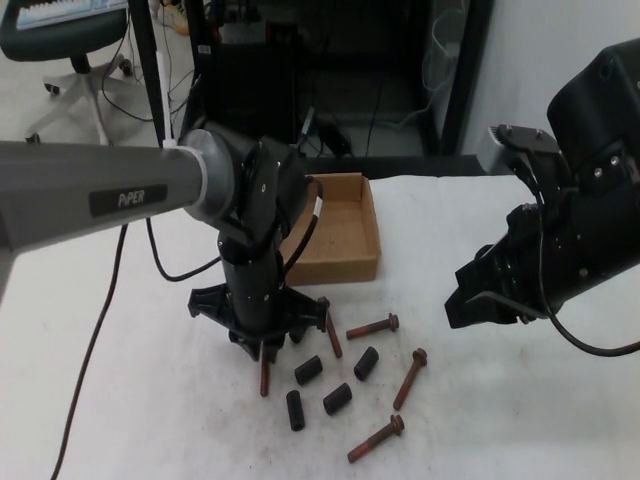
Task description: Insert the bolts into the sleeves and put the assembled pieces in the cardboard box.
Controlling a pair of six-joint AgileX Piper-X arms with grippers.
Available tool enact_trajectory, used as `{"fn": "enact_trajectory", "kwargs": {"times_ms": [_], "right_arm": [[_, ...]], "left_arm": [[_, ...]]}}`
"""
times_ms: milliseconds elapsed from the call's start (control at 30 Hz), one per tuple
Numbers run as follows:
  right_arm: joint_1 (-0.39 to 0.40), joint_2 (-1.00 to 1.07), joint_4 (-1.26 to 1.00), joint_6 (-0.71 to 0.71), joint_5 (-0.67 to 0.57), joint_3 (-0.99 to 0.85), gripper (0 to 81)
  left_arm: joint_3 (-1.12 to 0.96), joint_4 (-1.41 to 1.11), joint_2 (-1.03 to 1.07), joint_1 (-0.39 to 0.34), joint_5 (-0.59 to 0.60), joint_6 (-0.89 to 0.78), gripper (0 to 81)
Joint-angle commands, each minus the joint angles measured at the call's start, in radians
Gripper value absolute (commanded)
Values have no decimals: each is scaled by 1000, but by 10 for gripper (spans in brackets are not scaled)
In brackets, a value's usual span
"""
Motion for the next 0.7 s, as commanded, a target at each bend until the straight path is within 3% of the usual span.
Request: {"fn": "enact_trajectory", "kwargs": {"times_ms": [0, 667], "right_arm": [[-4, -5, 3, -7, 1, -9, 273], [-4, -5, 11, -7, 1, -9, 273]], "left_arm": [[-5, -19, 3, -2, -7, -9, 216], [-5, -77, 66, -2, -4, -7, 216]]}}
